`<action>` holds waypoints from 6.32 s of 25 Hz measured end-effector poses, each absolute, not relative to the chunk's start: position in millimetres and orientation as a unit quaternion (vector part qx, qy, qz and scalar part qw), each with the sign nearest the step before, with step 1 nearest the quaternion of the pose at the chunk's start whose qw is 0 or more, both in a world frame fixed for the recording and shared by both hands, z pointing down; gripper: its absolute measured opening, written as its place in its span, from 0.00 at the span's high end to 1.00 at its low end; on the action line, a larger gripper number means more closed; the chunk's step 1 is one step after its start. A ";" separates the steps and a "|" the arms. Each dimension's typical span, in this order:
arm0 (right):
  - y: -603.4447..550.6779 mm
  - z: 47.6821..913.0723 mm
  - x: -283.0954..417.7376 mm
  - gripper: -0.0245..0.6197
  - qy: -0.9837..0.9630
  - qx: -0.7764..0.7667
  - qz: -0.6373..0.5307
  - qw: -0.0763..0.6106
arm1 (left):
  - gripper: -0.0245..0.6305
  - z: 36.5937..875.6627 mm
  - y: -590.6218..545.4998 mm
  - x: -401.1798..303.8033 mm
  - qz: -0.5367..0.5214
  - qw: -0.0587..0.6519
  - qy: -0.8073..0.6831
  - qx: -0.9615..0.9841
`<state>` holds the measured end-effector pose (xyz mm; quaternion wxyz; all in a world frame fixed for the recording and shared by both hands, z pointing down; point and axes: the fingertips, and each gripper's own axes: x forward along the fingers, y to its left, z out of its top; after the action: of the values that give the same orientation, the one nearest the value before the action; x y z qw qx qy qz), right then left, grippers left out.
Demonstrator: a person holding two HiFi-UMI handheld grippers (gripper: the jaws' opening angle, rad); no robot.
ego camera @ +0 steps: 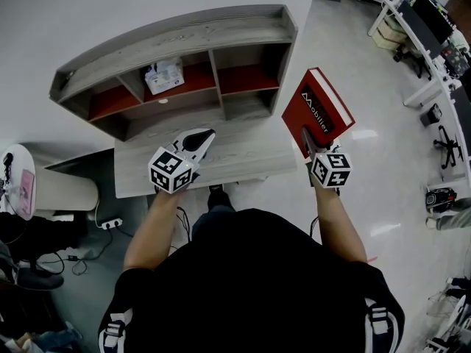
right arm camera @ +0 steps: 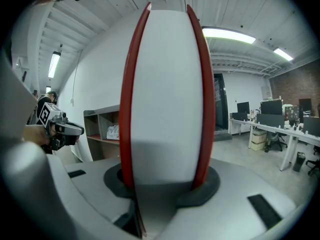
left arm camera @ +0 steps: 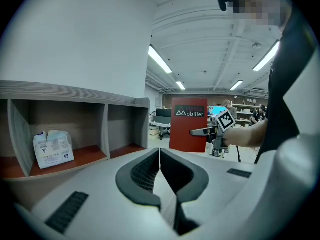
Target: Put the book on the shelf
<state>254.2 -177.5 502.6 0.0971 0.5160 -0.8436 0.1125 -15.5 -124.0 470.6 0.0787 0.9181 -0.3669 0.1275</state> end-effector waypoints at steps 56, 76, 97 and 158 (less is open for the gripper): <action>-266.1 530.9 201.2 0.69 -0.814 0.555 0.125 0.119 | 0.93 503.6 -235.7 -62.1 0.144 0.106 -0.310 0.934; -293.5 548.8 188.5 0.69 -0.811 0.556 0.132 0.125 | 0.93 513.3 -253.2 -77.0 0.155 0.115 -0.311 0.931; -317.6 559.3 179.2 0.69 -0.806 0.562 0.135 0.126 | 0.93 526.3 -261.3 -84.3 0.163 0.129 -0.312 0.927; -382.1 569.0 158.6 0.69 -0.765 0.626 0.088 0.126 | 0.93 545.8 -266.6 -107.8 0.147 0.173 -0.305 0.925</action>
<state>158.6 -382.1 569.0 0.1257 0.6261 -0.7645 0.0875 -107.8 -266.6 545.8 0.1728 0.9247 -0.3054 0.1474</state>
